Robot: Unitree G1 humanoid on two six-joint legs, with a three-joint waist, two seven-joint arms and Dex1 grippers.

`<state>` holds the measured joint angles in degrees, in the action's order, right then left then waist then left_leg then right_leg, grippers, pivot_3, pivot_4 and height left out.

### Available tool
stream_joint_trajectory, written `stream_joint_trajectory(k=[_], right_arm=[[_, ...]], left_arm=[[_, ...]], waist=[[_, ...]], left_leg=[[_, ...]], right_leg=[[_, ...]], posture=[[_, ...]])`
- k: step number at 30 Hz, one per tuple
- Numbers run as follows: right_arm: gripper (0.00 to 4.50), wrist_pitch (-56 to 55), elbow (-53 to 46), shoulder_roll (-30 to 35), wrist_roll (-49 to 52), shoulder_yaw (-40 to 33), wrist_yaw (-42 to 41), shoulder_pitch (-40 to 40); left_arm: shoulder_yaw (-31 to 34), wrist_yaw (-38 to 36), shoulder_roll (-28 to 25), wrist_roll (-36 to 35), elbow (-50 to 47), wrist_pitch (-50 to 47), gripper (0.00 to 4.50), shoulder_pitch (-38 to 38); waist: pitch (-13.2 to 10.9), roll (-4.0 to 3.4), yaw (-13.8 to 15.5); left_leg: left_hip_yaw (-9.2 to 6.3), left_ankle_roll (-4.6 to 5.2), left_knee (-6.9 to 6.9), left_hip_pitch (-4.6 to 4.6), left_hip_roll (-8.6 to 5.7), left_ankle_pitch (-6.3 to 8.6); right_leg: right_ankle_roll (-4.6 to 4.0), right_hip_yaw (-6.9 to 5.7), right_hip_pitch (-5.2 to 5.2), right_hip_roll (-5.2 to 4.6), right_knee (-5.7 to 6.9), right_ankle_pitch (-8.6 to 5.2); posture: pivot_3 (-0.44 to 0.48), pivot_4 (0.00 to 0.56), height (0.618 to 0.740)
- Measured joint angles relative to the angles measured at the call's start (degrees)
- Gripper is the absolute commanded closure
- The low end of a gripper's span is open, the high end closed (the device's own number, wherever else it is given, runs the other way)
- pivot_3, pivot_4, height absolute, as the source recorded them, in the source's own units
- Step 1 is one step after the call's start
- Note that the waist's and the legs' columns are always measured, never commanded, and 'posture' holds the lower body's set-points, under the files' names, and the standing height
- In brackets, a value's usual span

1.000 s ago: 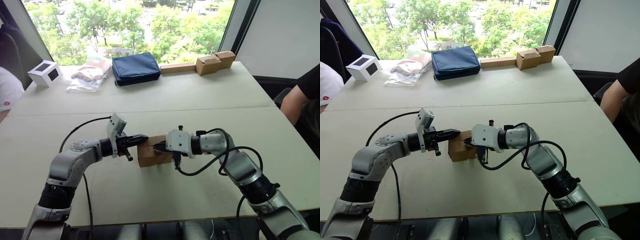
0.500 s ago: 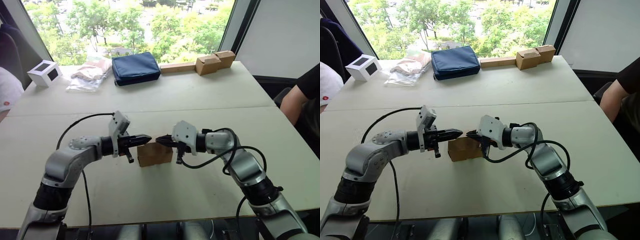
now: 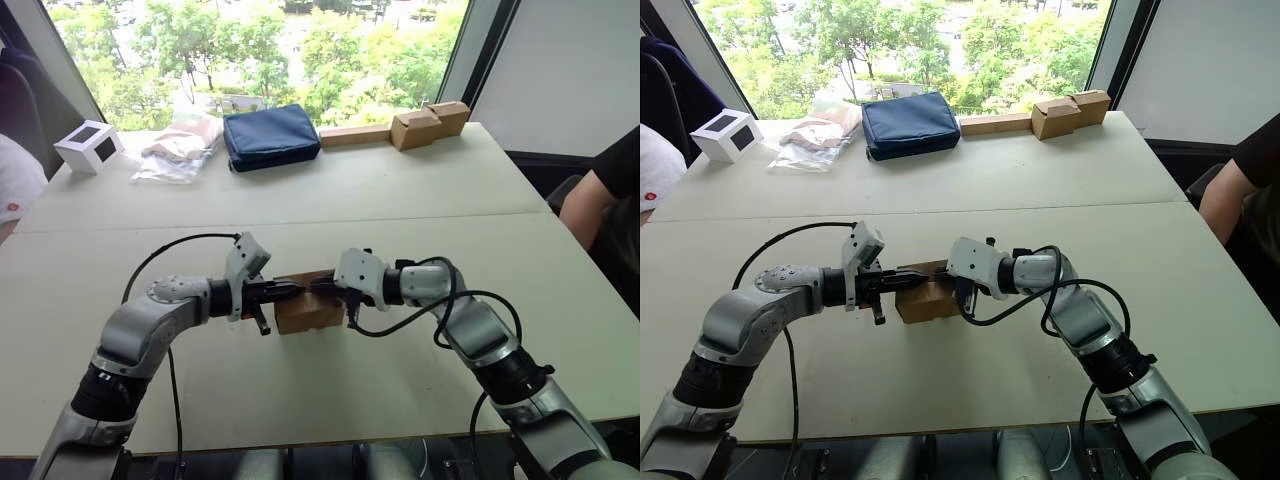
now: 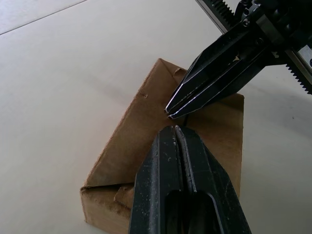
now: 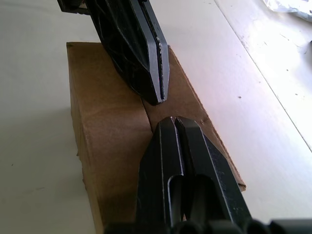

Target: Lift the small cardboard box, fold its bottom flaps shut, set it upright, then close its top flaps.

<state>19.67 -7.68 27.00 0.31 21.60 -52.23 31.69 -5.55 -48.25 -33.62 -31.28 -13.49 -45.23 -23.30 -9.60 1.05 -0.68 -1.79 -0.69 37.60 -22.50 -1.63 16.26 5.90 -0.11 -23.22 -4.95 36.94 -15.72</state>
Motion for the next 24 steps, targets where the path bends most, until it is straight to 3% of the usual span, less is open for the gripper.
stream_joint_trajectory(k=[4,9,13,16,21,24], right_arm=[[4.5,0.28,-0.05,-2.01,2.76,-2.08,0.34,-0.11],[4.5,6.09,-7.2,-5.15,15.21,-13.25,2.3,-0.28],[4.5,13.4,-13.26,-0.43,22.62,-20.87,2.63,-4.16],[4.5,18.96,-16.91,2.46,27.36,-24.65,3.44,-10.43],[4.5,21.75,-20.08,8.75,29.83,-27.79,3.28,-20.16],[4.5,21.5,-19.98,10.26,29.72,-27.71,2.84,-23.55]], left_arm=[[3.74,1.04,1.82,-3.43,-0.41,-0.94,4.47,-0.02],[12.8,3.75,-0.24,-4.56,-6.28,2.16,4.47,0.78],[18.24,1.92,-7.33,-7.02,-7.85,-0.32,4.47,5.37],[20.17,-0.73,-11.33,-8.23,-8.34,-1.76,4.47,13.76],[22.45,-2.61,-12.31,-9.36,-9.53,-2.11,4.47,25.13],[24.62,-2.44,-12.27,-10.41,-9.68,-2.37,4.47,27.52]], waist=[[-0.01,0.01,0.0],[-0.02,0.0,0.0],[-0.01,-0.02,0.09],[-0.01,-0.07,-0.01],[-0.02,-0.08,0.05],[-0.04,-0.09,0.16]], left_leg=[[-0.01,0.0,0.0,-0.01,0.02,0.0],[-0.01,-0.06,-0.14,-0.01,0.03,-0.03],[-0.01,-0.06,-0.25,0.05,0.02,-0.03],[0.0,-0.05,-0.42,0.07,0.04,-0.03],[0.01,-0.04,-0.5,0.05,0.13,-0.02],[0.01,-0.04,-0.48,0.03,0.15,-0.02]], right_leg=[[0.0,0.0,-0.01,0.0,0.01,0.0],[0.0,0.05,-0.07,-0.03,-0.02,0.0],[-0.01,0.06,0.01,-0.08,-0.14,0.0],[-0.02,0.07,0.02,-0.12,-0.32,-0.01],[-0.21,0.05,0.08,-0.12,-0.54,-0.06],[-0.43,0.04,0.11,-0.12,-0.68,0.0]], posture=[[0.0,0.15,0.737],[0.0,0.15,0.737],[0.0,0.15,0.737],[0.0,0.15,0.737],[0.0,0.15,0.737],[0.0,0.15,0.737]])
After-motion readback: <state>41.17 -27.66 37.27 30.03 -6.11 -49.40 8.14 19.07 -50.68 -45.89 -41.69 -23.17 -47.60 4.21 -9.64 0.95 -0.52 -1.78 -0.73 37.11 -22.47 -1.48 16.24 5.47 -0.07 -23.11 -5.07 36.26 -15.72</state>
